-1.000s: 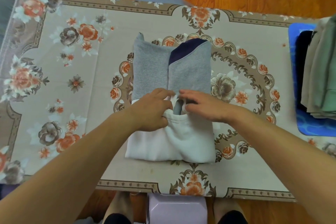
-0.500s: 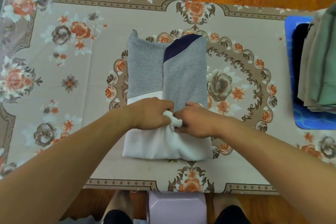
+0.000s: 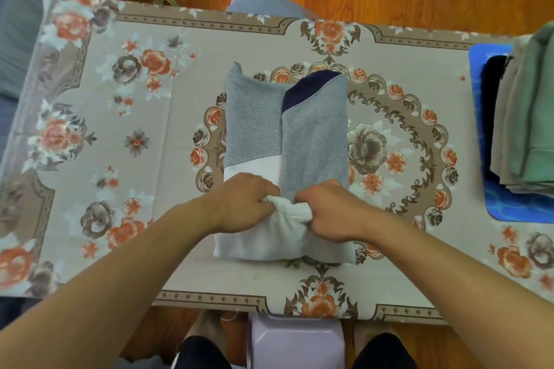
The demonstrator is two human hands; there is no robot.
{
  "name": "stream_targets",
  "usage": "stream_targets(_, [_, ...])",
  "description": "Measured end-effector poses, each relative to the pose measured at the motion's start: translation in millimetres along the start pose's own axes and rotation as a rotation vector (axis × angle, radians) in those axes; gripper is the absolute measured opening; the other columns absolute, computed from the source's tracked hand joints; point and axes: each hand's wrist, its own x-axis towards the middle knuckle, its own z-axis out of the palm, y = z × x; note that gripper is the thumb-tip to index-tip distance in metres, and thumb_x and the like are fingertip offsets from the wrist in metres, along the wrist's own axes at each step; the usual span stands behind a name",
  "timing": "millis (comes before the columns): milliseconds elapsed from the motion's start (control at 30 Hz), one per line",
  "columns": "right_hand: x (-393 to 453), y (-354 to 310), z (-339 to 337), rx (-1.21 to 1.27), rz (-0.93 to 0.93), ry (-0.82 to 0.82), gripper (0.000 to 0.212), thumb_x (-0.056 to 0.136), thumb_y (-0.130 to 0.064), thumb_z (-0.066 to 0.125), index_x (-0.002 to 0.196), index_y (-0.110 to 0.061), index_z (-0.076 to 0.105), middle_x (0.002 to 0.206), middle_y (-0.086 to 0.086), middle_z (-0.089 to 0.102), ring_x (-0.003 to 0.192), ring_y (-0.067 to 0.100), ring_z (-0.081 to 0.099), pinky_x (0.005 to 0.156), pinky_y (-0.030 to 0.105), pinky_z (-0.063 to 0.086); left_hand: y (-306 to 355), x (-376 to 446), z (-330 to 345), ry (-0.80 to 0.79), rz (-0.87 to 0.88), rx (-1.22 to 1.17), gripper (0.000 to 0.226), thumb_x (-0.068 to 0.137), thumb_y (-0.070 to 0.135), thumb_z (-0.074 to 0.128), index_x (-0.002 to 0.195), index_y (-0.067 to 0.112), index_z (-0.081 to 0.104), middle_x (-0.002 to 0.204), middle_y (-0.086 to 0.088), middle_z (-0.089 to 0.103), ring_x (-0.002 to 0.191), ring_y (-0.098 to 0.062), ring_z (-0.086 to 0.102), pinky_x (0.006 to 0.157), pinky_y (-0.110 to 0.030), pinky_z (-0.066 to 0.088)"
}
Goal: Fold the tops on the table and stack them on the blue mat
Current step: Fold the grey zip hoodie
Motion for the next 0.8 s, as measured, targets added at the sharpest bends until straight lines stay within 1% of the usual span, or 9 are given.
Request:
stream_targets(167, [-12.1,-4.1,-72.0,-0.034,-0.134,0.081,0.017,0.075,-0.014,0.057,0.065,-0.023,0.047,0.058,-0.006,0.051,0.059,0.011,0.046,0.078,0.017,0.033,30.0,-6.2,-71.1,-0.014,0.044,-0.102,0.045,0.076,0.039,0.043,0.103,0.019,0.072,0.114,0.004,0.067,0.111,-0.015,0.056,0.099,-0.036,0.043])
stream_targets(233, [2.5,4.3,-104.8,-0.028,-0.142,0.119,0.014,0.074,-0.015,0.057,0.064,-0.019,0.048,0.057,-0.004,0.052,0.058,0.013,0.048,0.073,0.026,0.042,41.1,9.5,-104.8,0.001,-0.014,-0.113,0.038,0.078,0.032,0.045,0.095,0.009,0.069,0.101,-0.005,0.067,0.099,-0.024,0.059,0.089,-0.042,0.046])
stream_targets(300, [16.3,13.8,-133.1,0.006,-0.103,0.160,0.010,0.075,-0.013,0.059,0.068,-0.017,0.052,0.063,-0.003,0.056,0.063,0.011,0.052,0.066,0.038,0.046,45.4,33.1,-132.0,0.029,-0.078,-0.075,0.024,0.088,0.025,0.045,0.078,0.007,0.058,0.085,-0.008,0.060,0.085,-0.026,0.053,0.074,-0.037,0.041])
stream_targets(400, [46.2,38.9,-156.5,0.039,0.006,0.219,0.014,0.077,-0.013,0.062,0.086,-0.022,0.059,0.085,-0.004,0.064,0.078,0.016,0.059,0.068,0.035,0.048,35.8,71.9,-156.4,0.130,-0.148,0.044,0.027,0.098,0.015,0.043,0.072,0.012,0.047,0.082,-0.005,0.051,0.084,-0.024,0.048,0.063,-0.028,0.033])
stream_targets(567, [111.5,87.1,-153.5,0.052,0.176,0.305,0.020,0.070,-0.028,0.056,0.090,-0.022,0.056,0.086,0.003,0.064,0.085,0.029,0.060,0.069,0.037,0.047,-9.7,148.8,-153.2,0.273,-0.252,0.207,0.030,0.099,0.018,0.038,0.070,0.015,0.045,0.114,-0.025,0.056,0.106,-0.039,0.050,0.085,-0.042,0.040])
stream_targets(633, [136.7,102.8,-139.1,-0.036,0.231,0.379,0.022,0.075,-0.028,0.054,0.095,-0.021,0.059,0.092,0.006,0.064,0.096,0.033,0.057,0.077,0.035,0.040,-33.0,176.2,-139.7,0.299,-0.346,0.351,0.028,0.101,0.026,0.036,0.101,0.012,0.061,0.133,-0.022,0.051,0.124,-0.039,0.044,0.102,-0.045,0.036])
stream_targets(700, [157.1,118.9,-111.8,-0.114,0.328,0.424,0.042,0.083,-0.027,0.050,0.125,-0.023,0.056,0.128,0.010,0.058,0.125,0.035,0.043,0.105,0.043,0.032,-55.4,190.6,-115.9,0.338,-0.456,0.506,0.049,0.102,0.031,0.034,0.149,0.017,0.037,0.158,-0.019,0.027,0.148,-0.039,0.021,0.121,-0.055,0.014])
stream_targets(767, [167.7,124.3,-82.8,-0.100,0.435,0.477,0.065,0.091,-0.022,0.045,0.153,-0.027,0.027,0.159,0.009,0.029,0.147,0.034,0.016,0.121,0.053,0.012,-62.7,187.7,-84.6,0.595,-0.494,0.547,0.063,0.102,0.027,0.034,0.161,0.021,0.011,0.167,-0.017,0.007,0.154,-0.041,0.001,0.122,-0.062,0.000])
stream_targets(800, [170.4,125.5,-72.7,-0.109,0.461,0.511,0.070,0.094,-0.022,0.042,0.157,-0.027,0.014,0.164,0.008,0.017,0.150,0.033,0.008,0.122,0.055,0.006,-55.6,180.1,-69.4,0.736,-0.437,0.517,0.064,0.102,0.028,0.035,0.162,0.024,0.013,0.168,-0.016,0.008,0.154,-0.041,0.002,0.122,-0.063,0.000])
